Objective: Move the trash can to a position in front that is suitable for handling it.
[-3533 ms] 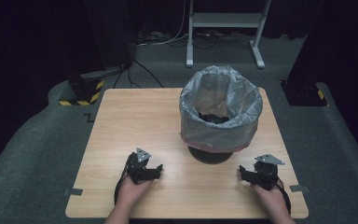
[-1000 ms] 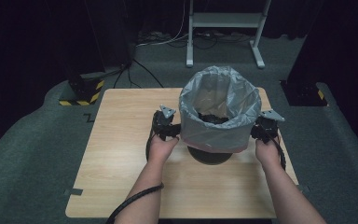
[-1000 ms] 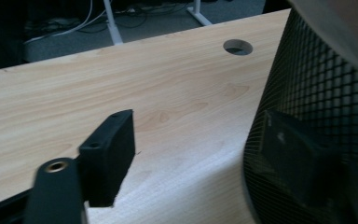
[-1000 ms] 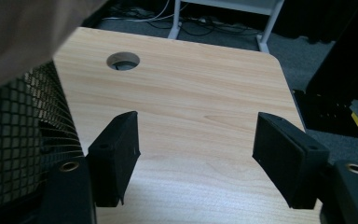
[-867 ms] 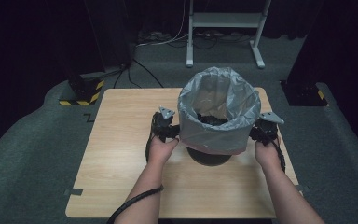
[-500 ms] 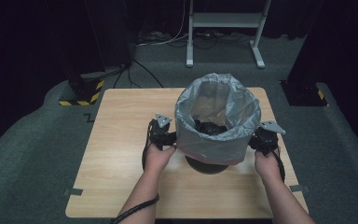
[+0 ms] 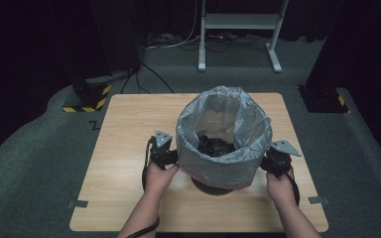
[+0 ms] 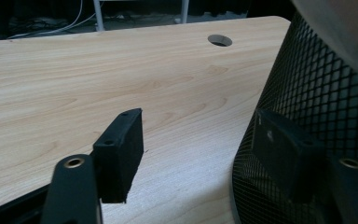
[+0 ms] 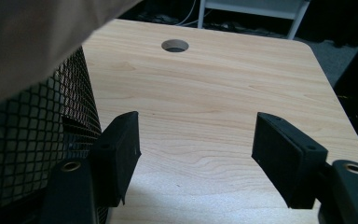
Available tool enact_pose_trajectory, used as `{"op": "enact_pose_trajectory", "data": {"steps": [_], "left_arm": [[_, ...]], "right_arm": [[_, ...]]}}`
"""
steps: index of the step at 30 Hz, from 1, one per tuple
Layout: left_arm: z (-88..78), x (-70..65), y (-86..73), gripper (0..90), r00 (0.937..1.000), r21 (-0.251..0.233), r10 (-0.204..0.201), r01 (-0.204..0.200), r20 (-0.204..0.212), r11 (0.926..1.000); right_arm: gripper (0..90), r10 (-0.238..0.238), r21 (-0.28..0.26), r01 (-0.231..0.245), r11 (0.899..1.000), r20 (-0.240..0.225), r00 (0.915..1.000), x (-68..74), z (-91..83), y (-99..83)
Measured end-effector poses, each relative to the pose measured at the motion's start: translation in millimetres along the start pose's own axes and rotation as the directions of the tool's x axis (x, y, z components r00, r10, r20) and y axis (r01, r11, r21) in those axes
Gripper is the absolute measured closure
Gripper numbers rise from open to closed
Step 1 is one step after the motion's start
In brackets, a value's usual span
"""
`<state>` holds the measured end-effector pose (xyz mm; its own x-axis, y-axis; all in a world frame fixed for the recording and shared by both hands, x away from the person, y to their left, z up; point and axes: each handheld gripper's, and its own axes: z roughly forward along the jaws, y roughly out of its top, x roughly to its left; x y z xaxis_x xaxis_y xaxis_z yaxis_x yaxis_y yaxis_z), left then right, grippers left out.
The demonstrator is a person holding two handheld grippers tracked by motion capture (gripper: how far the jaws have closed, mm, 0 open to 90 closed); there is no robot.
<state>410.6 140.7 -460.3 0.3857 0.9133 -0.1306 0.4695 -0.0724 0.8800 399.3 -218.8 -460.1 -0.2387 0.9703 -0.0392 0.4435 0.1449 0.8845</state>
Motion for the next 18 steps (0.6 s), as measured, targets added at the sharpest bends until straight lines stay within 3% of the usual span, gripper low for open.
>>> {"op": "enact_pose_trajectory", "data": {"steps": [5,9,13,18], "left_arm": [[0.5,4.1,-3.9,31.2,0.9994,-0.009,-0.03,0.03,0.016,0.9995],[0.6,6.1,-3.4,33.3,0.9994,-0.012,-0.036,0.036,-0.001,0.9993],[0.0,8.5,-3.8,22.9,0.9995,-0.007,-0.027,0.027,-0.017,0.9996],[-5.6,18.8,-10.8,18.7,0.9982,0.026,-0.025,0.026,-0.055,0.9993]], "right_arm": [[31.8,0.03,-0.003,-0.03,1.0,-0.002,0.9995,2.1,2.6,-1.2],[32.3,0.036,-0.005,-0.036,0.999,0.002,0.9993,5.4,5.6,0.4],[29.0,0.026,-0.007,-0.026,1.0,0.015,0.9996,5.7,6.5,1.1],[19.3,-0.005,-0.017,0.005,1.0,0.001,1.0,-0.3,1.9,-2.1]]}}
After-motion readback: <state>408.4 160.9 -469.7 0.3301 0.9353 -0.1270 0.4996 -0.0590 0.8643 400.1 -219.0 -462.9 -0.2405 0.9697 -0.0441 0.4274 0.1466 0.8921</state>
